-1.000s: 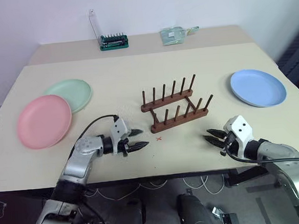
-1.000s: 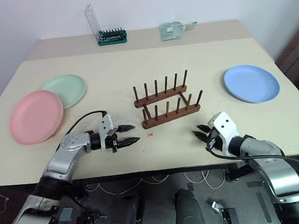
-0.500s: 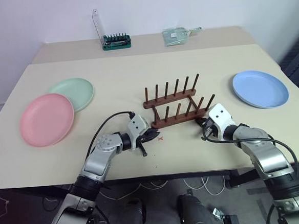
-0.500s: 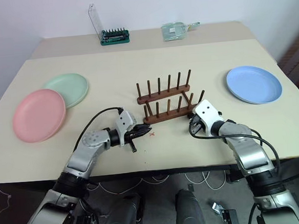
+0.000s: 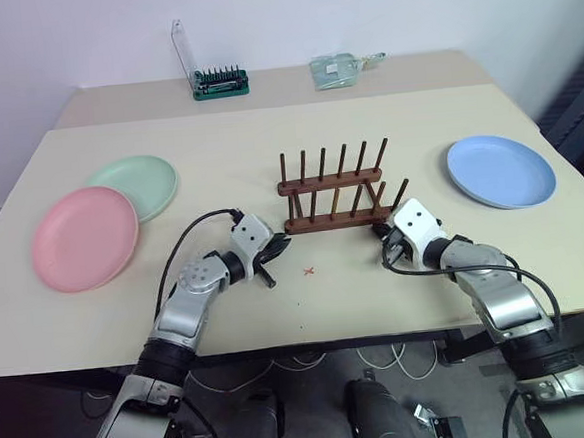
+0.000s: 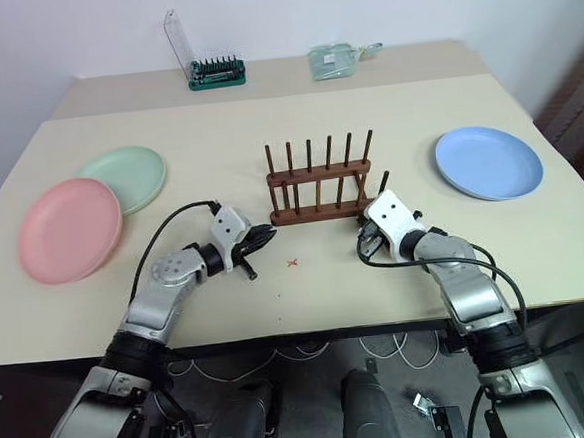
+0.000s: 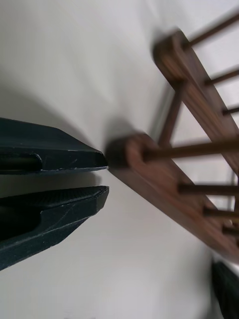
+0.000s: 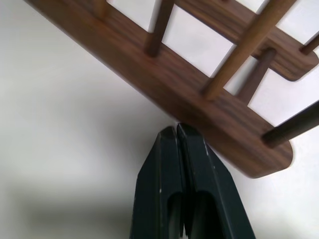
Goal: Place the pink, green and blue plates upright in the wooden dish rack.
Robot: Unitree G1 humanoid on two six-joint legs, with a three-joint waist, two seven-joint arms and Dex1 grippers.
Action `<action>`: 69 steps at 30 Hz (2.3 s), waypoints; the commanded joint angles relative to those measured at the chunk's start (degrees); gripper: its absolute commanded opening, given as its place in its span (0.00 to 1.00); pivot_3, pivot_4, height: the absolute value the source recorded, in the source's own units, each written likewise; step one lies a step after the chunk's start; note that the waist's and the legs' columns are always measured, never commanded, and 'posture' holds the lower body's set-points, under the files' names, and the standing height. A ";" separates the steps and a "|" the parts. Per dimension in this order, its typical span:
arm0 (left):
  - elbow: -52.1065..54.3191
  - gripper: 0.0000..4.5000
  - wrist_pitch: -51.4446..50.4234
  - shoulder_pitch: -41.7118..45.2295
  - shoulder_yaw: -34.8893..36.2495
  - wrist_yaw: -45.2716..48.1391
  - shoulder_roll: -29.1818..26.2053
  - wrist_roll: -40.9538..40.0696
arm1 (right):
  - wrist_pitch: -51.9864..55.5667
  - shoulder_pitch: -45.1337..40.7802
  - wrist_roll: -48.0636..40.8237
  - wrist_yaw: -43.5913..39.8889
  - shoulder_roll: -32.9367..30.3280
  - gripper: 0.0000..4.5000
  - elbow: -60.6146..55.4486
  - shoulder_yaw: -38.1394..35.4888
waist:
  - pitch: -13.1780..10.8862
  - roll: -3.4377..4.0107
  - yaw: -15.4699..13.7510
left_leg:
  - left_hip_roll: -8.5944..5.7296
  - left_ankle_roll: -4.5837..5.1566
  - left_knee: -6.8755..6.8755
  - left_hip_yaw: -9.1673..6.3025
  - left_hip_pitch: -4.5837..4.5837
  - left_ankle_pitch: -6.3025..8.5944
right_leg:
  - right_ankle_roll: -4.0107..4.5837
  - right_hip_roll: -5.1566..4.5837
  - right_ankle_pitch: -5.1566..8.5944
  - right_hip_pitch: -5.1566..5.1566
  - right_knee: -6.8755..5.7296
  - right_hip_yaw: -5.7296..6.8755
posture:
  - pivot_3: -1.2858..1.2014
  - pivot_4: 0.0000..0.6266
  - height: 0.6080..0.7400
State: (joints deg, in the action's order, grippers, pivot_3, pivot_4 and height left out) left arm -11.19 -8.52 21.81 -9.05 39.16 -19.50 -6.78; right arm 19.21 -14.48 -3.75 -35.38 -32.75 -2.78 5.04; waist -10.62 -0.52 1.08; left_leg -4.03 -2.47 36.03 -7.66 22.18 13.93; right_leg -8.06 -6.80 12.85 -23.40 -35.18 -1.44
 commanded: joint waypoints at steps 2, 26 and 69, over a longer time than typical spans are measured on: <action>10.24 0.11 -6.35 -2.93 10.08 2.52 -4.26 -9.81 | 3.60 2.73 -8.13 -6.77 -3.47 0.00 -11.68 -5.15 | -0.08 0.01 -0.08 | 0.00 0.00 0.04 0.00 0.08 0.00 | 0.00 0.00 0.00 -0.05 0.00 0.00 | 0.52 0.24 1.00; 8.74 1.00 -29.49 -9.78 57.29 -42.94 -9.12 -23.58 | 5.46 -8.96 -16.26 -15.87 -4.20 0.99 -13.15 -1.15 | -0.11 -0.35 -0.45 | -0.02 -0.03 0.08 -0.12 0.18 0.01 | 0.00 -0.03 0.00 -0.06 0.08 0.10 | 0.52 0.24 1.00; 24.69 0.02 -24.41 20.15 23.22 -37.51 0.52 -23.83 | -22.32 -30.92 18.20 -0.21 0.33 1.00 -3.71 15.21 | -0.20 -0.61 -0.21 | -0.05 -0.43 0.02 -0.06 0.27 -0.22 | 0.01 -0.04 -0.03 -0.18 0.13 0.08 | 0.52 0.24 1.00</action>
State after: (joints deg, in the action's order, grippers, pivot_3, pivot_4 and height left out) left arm 11.56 -32.50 40.37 14.49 2.48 -19.26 -31.06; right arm -0.31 -43.60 12.54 -37.08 -32.91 -6.72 20.55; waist -10.82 -1.13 0.87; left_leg -4.07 -2.92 36.02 -7.71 22.45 13.70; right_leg -8.05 -6.84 12.82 -23.61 -35.06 -1.38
